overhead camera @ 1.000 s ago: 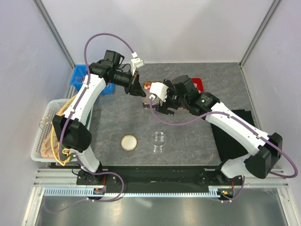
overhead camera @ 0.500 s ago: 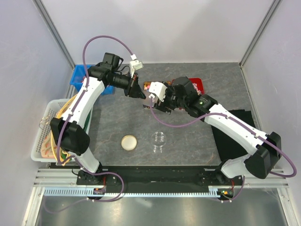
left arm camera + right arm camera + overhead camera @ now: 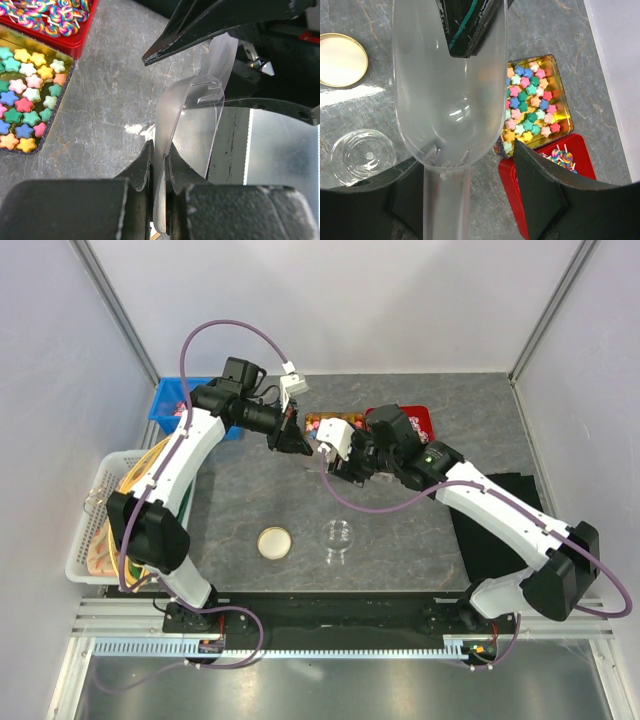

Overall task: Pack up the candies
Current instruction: Adjust the spatula, then scoop the fake candies from the storage box.

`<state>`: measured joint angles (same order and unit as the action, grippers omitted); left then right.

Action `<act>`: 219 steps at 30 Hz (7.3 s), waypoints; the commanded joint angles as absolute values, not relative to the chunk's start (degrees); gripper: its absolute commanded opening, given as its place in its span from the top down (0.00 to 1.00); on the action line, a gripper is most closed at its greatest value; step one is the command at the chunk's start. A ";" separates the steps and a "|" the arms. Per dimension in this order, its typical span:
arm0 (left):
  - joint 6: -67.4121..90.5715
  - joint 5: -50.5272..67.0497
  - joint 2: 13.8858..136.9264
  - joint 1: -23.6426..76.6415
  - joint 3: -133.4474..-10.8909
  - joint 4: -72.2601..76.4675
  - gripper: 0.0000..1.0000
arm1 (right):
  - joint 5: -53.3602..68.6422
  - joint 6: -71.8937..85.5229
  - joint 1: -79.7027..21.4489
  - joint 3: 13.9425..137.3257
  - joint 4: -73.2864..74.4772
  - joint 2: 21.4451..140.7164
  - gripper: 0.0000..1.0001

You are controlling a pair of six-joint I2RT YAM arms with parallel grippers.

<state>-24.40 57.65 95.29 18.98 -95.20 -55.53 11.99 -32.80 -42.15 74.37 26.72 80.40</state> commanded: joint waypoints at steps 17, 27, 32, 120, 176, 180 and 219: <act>-28.39 61.70 96.42 19.78 -93.16 -55.46 0.98 | 16.52 -32.26 -41.40 73.56 23.91 74.00 0.46; -28.21 65.39 96.50 19.69 -92.90 -54.84 0.98 | 14.85 -32.78 -41.31 71.46 22.33 74.97 0.46; -28.91 66.79 96.24 19.69 -92.20 -54.84 0.98 | 15.29 -32.34 -41.40 71.28 21.80 75.15 0.50; -32.17 78.31 103.27 17.67 -93.96 -59.77 0.98 | -0.26 -26.63 -48.34 70.93 14.41 74.88 0.91; -1.94 22.34 127.07 15.11 -117.14 -45.25 0.00 | -23.02 -31.11 -43.42 65.13 0.88 75.76 1.00; -0.01 19.60 131.83 15.82 -121.37 -46.58 0.00 | -24.43 -31.20 -43.42 64.69 0.35 75.41 1.00; 2.37 1.24 139.83 20.21 -123.57 -47.46 0.67 | -26.10 -30.85 -43.42 62.67 -3.78 74.97 1.00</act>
<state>2.57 6.68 138.52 19.88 -122.30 -47.35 -25.61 -31.27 -43.59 62.89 -0.91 76.34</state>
